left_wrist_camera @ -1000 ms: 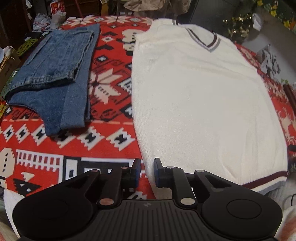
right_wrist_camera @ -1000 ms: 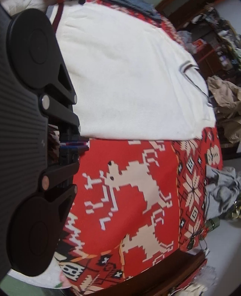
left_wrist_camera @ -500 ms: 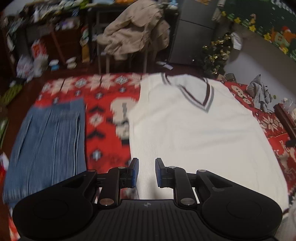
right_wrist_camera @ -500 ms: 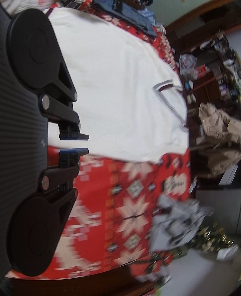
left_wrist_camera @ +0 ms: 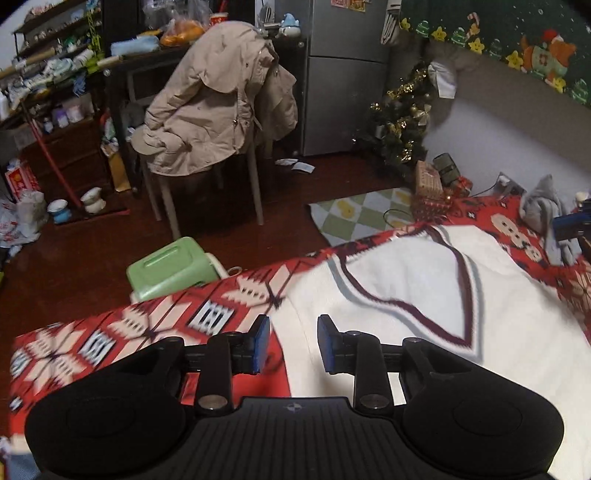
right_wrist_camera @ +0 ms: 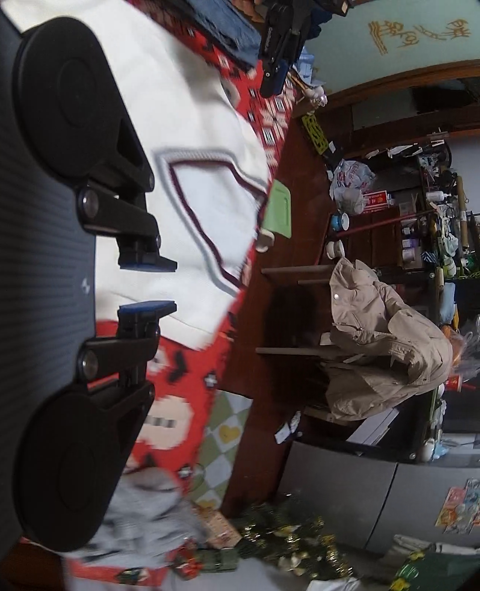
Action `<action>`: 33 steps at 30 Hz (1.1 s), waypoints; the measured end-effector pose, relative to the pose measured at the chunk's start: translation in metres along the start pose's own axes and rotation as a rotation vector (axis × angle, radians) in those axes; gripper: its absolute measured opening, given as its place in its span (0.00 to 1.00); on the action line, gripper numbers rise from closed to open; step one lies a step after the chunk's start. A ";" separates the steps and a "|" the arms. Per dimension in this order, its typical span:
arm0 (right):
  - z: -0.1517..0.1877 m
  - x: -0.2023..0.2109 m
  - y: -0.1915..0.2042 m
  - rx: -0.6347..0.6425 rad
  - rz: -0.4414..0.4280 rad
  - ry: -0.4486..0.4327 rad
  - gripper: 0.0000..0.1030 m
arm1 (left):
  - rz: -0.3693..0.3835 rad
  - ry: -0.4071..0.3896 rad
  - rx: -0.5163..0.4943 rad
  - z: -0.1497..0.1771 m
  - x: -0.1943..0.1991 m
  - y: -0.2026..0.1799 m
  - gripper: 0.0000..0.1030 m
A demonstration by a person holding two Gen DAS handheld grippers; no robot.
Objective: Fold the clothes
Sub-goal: 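Move both grippers around to the neckline side of the vest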
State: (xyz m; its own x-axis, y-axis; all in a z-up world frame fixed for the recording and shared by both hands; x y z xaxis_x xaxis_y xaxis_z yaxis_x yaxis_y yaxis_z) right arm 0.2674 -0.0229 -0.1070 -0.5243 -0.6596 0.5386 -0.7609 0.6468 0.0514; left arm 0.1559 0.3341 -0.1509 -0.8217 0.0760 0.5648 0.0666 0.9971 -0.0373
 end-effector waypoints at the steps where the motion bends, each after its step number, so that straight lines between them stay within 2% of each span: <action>1: -0.004 -0.015 -0.004 0.013 -0.004 0.000 0.17 | 0.006 0.004 -0.002 0.000 -0.010 0.002 0.27; 8: -0.012 -0.114 -0.027 0.096 -0.022 0.061 0.21 | 0.040 0.065 -0.045 0.000 -0.063 0.009 0.31; 11: -0.013 -0.140 -0.036 0.082 -0.043 0.085 0.24 | 0.064 0.079 -0.034 -0.001 -0.075 0.014 0.36; 16: -0.009 -0.173 -0.034 0.132 -0.095 0.147 0.31 | 0.102 0.096 -0.052 -0.001 -0.085 0.013 0.36; 17: -0.008 -0.178 -0.033 0.143 -0.098 0.161 0.31 | 0.105 0.092 -0.051 -0.001 -0.086 0.013 0.35; 18: -0.007 -0.183 -0.031 0.144 -0.115 0.176 0.30 | 0.107 0.090 -0.057 0.000 -0.086 0.011 0.24; 19: -0.006 -0.185 -0.028 0.148 -0.131 0.178 0.19 | 0.108 0.089 -0.068 0.000 -0.085 0.007 0.14; 21: -0.006 -0.186 -0.018 0.182 -0.137 0.180 0.05 | 0.091 0.076 -0.121 -0.001 -0.082 -0.002 0.04; 23: -0.007 -0.182 -0.007 0.246 -0.103 0.141 0.05 | 0.026 0.024 -0.226 -0.005 -0.076 -0.014 0.04; 25: -0.009 -0.180 -0.004 0.261 -0.055 0.100 0.04 | -0.018 -0.008 -0.205 -0.009 -0.075 -0.010 0.04; 29: -0.002 -0.189 -0.007 0.243 0.008 0.114 0.05 | -0.054 -0.003 -0.179 -0.006 -0.085 -0.007 0.06; 31: -0.001 -0.192 -0.005 0.242 0.016 0.121 0.08 | -0.070 -0.005 -0.175 -0.003 -0.086 -0.006 0.15; 32: -0.003 -0.190 -0.006 0.227 0.012 0.122 0.09 | -0.075 -0.019 -0.147 -0.003 -0.084 -0.003 0.23; 33: -0.007 -0.186 -0.007 0.213 -0.002 0.114 0.14 | -0.069 -0.037 -0.099 -0.005 -0.080 0.003 0.29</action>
State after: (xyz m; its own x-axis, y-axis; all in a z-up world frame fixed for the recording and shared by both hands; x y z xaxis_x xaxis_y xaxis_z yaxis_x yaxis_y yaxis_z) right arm 0.3729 0.0975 -0.2018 -0.4856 -0.6054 0.6306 -0.8315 0.5426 -0.1194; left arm 0.2248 0.3315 -0.1925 -0.8464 0.0092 0.5325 0.0629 0.9946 0.0828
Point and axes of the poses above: each gripper's, at about its wrist camera, not at the fingertips, and x roughly against the way its jaws point, y to its left, z to its underside, the point moved 1 cm from there along -x, roughly the way its jaws point, and after that the axes turned 12 degrees about -y, right-handed, at the moved point
